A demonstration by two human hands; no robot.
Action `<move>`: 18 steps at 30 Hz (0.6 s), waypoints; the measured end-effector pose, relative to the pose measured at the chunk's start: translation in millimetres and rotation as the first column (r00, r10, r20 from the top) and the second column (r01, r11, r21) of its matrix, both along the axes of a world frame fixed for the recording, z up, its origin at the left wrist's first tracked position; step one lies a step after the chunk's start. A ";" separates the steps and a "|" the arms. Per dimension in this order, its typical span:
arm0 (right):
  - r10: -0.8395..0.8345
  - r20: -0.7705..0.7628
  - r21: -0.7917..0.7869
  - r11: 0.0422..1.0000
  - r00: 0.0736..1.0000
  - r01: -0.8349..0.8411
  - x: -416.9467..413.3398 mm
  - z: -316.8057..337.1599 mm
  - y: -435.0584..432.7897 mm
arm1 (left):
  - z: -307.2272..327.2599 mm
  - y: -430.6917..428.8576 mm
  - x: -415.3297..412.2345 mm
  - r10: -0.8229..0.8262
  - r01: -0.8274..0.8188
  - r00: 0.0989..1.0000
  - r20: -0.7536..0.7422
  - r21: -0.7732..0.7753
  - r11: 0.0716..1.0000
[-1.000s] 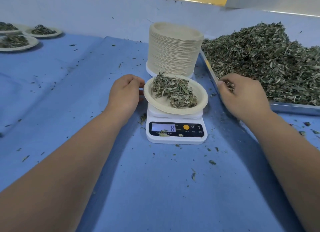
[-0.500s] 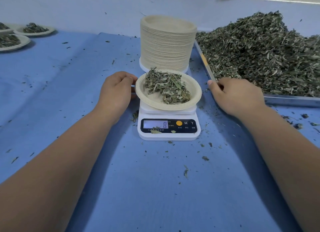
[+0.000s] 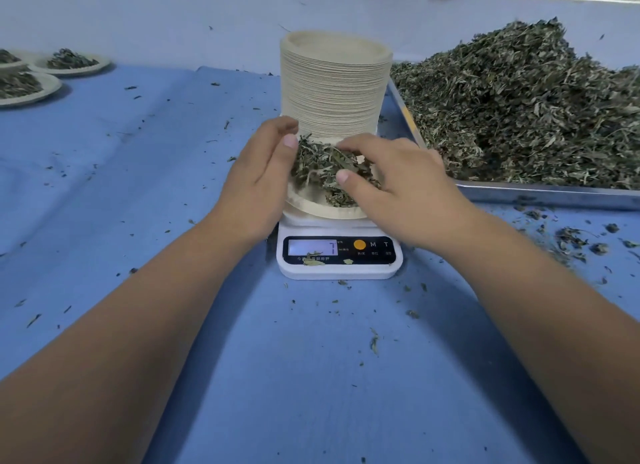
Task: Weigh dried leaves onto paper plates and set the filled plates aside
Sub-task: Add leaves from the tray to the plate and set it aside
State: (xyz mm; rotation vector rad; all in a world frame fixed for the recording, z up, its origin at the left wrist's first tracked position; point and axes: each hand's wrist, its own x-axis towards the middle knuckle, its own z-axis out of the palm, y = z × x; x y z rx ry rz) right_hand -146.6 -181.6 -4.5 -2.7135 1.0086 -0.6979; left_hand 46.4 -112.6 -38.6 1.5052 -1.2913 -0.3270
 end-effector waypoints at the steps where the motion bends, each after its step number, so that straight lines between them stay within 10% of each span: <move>1: 0.000 0.015 0.038 0.999 1.000 -0.001 2.9 1.0 0.9 | 0.3 0.4 -3.5 -0.015 0.015 0.999 0.030 0.005 1.000; 18: -0.085 0.399 0.084 0.995 0.913 0.056 7.5 -0.3 -9.7 | -1.6 1.8 -7.8 -0.009 0.014 0.994 0.111 -0.040 0.999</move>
